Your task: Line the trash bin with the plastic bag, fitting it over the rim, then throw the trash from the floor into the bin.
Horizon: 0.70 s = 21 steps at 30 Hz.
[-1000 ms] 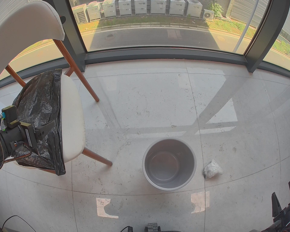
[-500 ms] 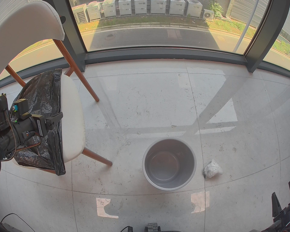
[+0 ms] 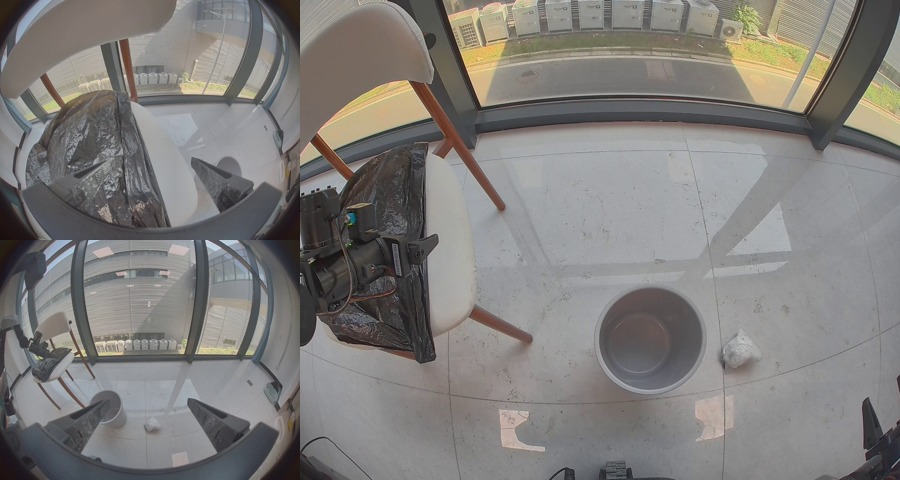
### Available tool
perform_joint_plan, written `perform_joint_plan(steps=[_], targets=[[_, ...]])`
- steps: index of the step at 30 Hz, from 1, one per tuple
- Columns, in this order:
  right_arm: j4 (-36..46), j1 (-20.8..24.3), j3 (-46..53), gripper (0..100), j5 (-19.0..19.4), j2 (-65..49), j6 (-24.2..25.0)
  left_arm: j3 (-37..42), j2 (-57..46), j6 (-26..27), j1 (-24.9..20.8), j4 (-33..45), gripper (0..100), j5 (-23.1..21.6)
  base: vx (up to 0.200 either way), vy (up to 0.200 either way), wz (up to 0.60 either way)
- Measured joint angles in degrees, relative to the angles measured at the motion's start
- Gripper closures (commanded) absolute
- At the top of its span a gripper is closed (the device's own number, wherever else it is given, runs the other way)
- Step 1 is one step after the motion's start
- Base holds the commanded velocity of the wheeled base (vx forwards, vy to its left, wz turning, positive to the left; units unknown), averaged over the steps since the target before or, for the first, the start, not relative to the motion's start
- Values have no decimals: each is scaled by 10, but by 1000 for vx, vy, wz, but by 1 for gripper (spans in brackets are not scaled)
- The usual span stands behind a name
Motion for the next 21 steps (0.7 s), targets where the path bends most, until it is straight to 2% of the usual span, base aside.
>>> perform_joint_plan(steps=[21], targets=[[0, 0, 0, 0, 0, 0, 0, -77, 104, -7, 14, -7, 0, 12, 0, 0, 0]])
